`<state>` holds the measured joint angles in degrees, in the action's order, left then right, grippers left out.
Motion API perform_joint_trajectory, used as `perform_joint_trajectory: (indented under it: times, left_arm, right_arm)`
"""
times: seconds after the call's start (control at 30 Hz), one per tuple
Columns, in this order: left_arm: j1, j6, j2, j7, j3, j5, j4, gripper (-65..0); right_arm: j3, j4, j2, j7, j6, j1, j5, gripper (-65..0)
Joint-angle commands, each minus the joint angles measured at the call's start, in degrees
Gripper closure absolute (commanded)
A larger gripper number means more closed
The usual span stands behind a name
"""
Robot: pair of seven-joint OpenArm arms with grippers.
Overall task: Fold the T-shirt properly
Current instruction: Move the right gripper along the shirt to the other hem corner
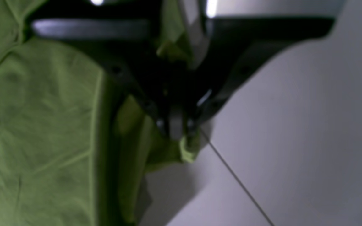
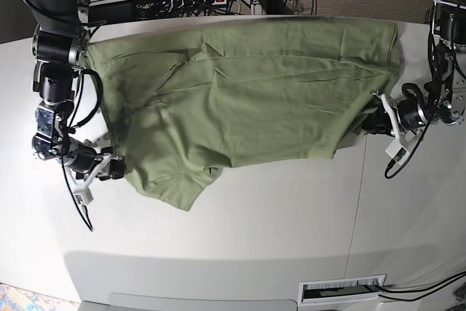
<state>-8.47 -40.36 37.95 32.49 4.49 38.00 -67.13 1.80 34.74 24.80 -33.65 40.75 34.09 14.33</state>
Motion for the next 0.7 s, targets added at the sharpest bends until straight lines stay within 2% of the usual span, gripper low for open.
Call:
perform_joint_trajectory:
  times: [0.0,0.07,0.17,0.27,0.37,0.5,0.57,0.67]
  left_arm:
    - [-0.7,0.4,1.1,0.4,-0.1,-0.9,-0.5,0.0]
    - [-0.7,0.4,1.1,-0.4,-0.1,-1.0,-0.5,0.0]
    - [-0.7,0.4,1.1,-1.0,-0.1,-1.0,-0.5,0.0]
    - [-0.7,0.4,1.1,-1.0,-0.1,-1.0,-0.5,0.0]
    - [-0.7,0.4,1.1,-1.0,-0.1,-1.0,-0.5,0.0]
    - [-0.7,0.4,1.1,-1.0,-0.1,-1.0,-0.5,0.0]
    - [-0.7,0.4,1.1,-1.0,-0.1,-1.0,-0.5,0.0]
    - [-0.7,0.4,1.1,-1.0,-0.1,-1.0,-0.5,0.0]
  right_arm:
    - [-0.1,1.7,1.0,-4.3,-0.8,0.9,-1.3,-24.3]
    - [-0.1,4.7,1.1,-5.3,-0.8,0.9,0.4,-24.3]
    - [-0.1,7.7,0.6,-3.2,-0.8,1.0,2.7,-24.3]
    - [-0.1,8.0,-1.0,-1.7,-0.8,1.9,2.3,-24.3]
    - [-0.1,8.0,-2.8,3.4,-0.8,2.3,-0.9,-24.3]
    - [-0.1,8.0,-5.1,10.6,-0.8,2.3,-8.7,-24.3]
    - [-0.1,8.0,-6.1,11.8,-0.8,2.3,-13.5,-24.3]
    - [-0.1,8.0,-6.5,12.3,-0.8,2.3,-15.9,-24.3]
